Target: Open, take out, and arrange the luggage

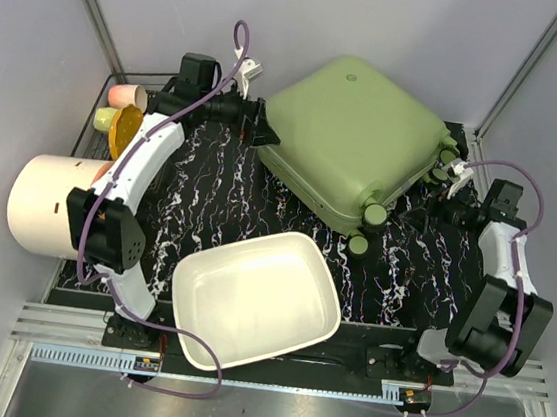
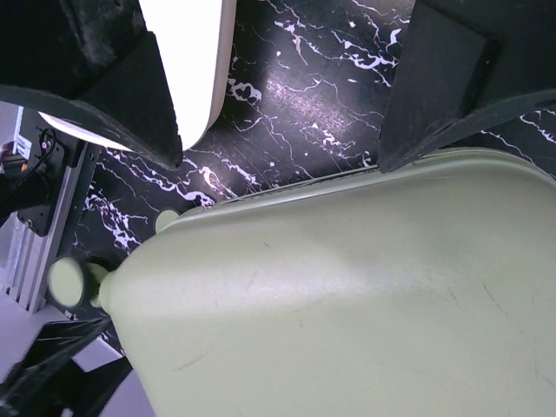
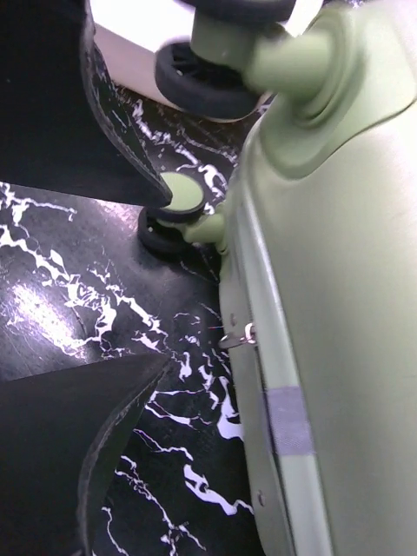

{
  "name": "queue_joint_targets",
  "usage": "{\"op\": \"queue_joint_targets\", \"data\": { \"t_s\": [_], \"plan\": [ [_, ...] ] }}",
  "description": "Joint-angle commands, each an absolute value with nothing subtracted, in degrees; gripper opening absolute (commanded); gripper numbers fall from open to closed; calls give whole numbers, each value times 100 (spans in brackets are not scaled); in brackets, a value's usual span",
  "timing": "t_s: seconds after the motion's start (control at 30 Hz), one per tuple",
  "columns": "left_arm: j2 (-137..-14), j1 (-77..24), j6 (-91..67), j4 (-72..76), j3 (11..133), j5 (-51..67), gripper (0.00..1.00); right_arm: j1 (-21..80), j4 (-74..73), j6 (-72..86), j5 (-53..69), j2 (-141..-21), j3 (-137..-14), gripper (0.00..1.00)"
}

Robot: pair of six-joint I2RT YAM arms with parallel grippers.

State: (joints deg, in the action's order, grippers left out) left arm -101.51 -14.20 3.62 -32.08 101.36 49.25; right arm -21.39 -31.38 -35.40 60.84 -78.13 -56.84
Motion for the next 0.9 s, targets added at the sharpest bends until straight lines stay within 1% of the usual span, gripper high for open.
{"op": "queue_joint_targets", "data": {
  "t_s": [0.0,0.1,0.17,0.23,0.33,0.4,0.43,0.47,0.5,0.57,0.73,0.87],
  "plan": [
    [-9712,-1476,1045,-3173,9661,5071,99,-2162,-1694,-4105,6512,-8103,-5240,76],
    [-9528,-1529,1168,-3182,9432,5027,99,-2153,-57,-3361,6513,-8270,-4660,74],
    [-9440,-1555,1213,-3173,9352,5036,99,-2145,577,-3279,6521,-8384,-4667,72],
    [-9422,-1564,1239,-3182,9290,5036,99,-2092,834,-3226,6513,-8586,-4737,68],
    [-9422,-1565,1266,-3182,9273,5045,99,-1995,617,-3471,6495,-8867,-5070,64],
    [-9448,-1565,1274,-3190,9316,5062,98,-1925,98,-3821,6478,-9052,-5360,63],
    [-9466,-1573,1266,-3164,9325,5054,98,-1829,-69,-3962,6460,-9088,-5448,60],
    [-9475,-1573,1248,-3155,9325,5054,98,-1776,-575,-4129,6451,-9131,-5536,59],
    [-9492,-1565,1248,-3147,9343,5071,98,-1714,-806,-4505,6425,-9184,-5685,59],
    [-9501,-1564,1231,-3094,9343,5063,98,-1539,-1193,-4780,6320,-9193,-5748,59],
    [-9510,-1565,1248,-3076,9369,5019,98,-1327,-1599,-4930,6100,-9281,-5924,58],
    [-9554,-1564,1248,-3067,9422,5010,98,-1143,-1625,-4799,5845,-9378,-6020,57]
  ]
}}
